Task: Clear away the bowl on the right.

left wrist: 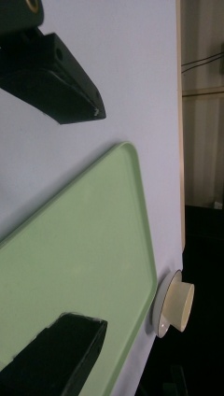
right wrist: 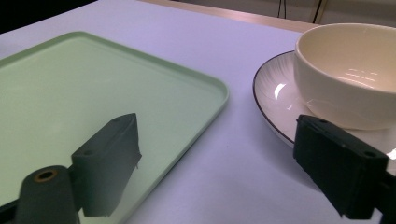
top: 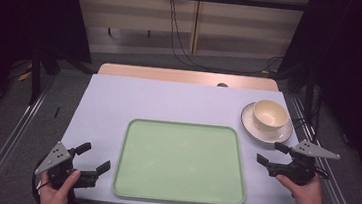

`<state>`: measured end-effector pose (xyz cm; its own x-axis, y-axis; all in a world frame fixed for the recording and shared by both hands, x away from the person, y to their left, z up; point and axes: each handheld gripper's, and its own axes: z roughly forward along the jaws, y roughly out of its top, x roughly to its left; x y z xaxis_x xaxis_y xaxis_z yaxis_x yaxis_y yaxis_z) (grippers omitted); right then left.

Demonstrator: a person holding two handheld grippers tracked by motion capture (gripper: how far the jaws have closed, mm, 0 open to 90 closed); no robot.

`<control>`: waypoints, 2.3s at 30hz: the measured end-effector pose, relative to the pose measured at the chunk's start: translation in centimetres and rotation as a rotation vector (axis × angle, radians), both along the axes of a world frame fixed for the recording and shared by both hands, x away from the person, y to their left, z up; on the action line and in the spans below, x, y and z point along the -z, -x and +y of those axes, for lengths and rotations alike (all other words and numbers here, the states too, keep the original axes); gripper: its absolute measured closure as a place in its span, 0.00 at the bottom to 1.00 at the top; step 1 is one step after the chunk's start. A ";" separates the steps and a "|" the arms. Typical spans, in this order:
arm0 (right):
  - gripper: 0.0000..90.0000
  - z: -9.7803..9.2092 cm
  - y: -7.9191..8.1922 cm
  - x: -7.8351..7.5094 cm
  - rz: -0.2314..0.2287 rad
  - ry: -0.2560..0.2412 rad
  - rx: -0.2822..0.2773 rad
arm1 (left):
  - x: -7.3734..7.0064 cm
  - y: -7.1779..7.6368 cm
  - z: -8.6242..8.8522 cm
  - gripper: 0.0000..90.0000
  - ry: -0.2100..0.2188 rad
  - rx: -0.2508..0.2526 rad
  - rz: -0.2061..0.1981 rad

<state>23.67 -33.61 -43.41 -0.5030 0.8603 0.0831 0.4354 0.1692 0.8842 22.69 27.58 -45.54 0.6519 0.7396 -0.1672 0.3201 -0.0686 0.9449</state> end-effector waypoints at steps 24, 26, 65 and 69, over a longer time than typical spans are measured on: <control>0.18 -5.2 -4.8 -1.9 0.044 0.046 0.066 | 0.0 0.0 0.0 0.02 0.002 -0.002 0.006; 0.18 -5.5 -5.4 -2.1 0.061 0.061 0.073 | 0.1 -0.1 0.1 0.02 -0.002 0.000 0.005; 0.39 -7.1 -16.1 -0.1 0.328 0.160 0.221 | 0.1 0.0 0.0 0.02 0.001 0.005 0.010; 0.44 -7.2 -16.5 0.3 0.353 0.150 0.217 | 0.1 0.0 0.0 0.02 0.004 0.009 0.012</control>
